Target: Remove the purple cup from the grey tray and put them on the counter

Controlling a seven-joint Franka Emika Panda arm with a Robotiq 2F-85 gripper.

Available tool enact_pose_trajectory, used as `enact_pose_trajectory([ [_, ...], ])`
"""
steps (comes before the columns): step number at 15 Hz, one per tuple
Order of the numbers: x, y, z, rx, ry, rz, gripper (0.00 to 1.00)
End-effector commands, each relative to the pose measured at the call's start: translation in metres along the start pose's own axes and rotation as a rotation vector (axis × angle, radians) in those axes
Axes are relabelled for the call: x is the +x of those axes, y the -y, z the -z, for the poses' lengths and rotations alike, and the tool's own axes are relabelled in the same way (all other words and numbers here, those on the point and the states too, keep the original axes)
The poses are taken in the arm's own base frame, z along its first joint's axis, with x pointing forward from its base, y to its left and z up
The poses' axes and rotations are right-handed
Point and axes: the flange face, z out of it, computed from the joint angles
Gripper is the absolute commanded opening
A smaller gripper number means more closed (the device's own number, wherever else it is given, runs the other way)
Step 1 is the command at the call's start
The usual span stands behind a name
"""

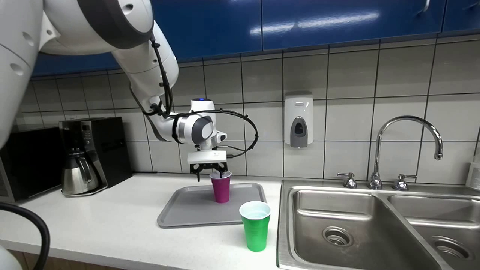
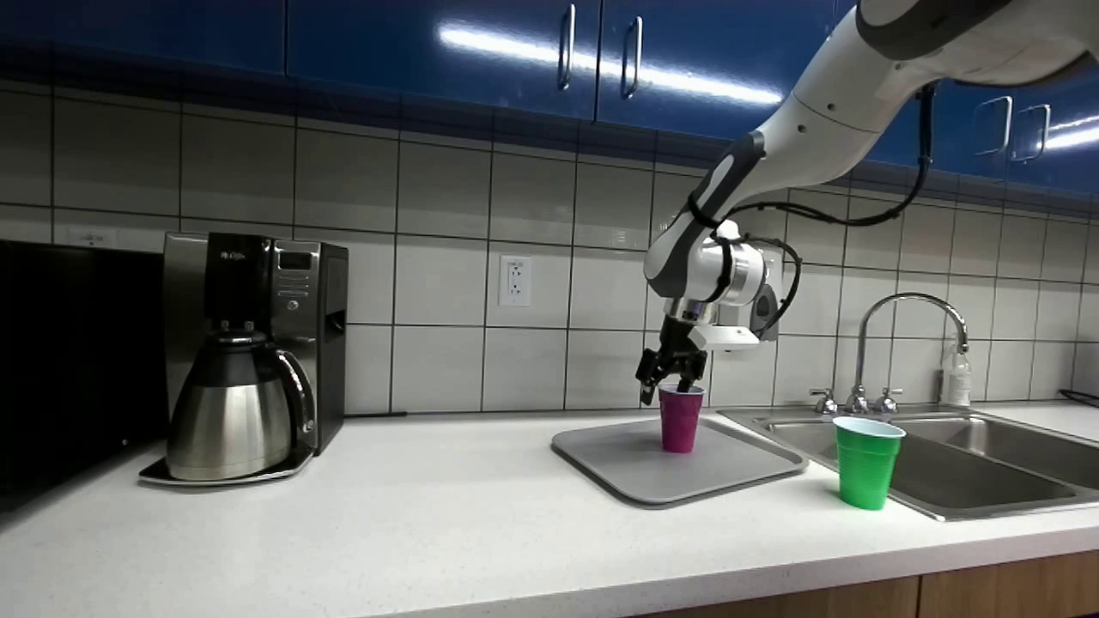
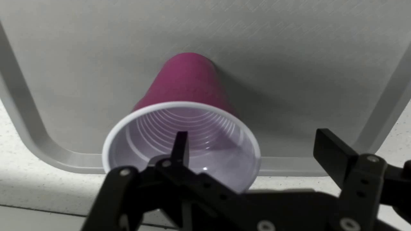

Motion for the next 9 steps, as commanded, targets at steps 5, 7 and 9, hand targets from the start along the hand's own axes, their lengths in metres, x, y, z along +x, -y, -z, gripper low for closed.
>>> enact_pose_trajectory([
  [5, 0.0106, -0.0072, 0.0003, -0.017, -0.020, 0.004, 0.42],
  [7, 0.0120, -0.0077, 0.0021, -0.017, -0.024, 0.003, 0.27],
  [9, 0.0134, -0.0074, 0.0041, -0.018, -0.028, 0.005, 0.11],
])
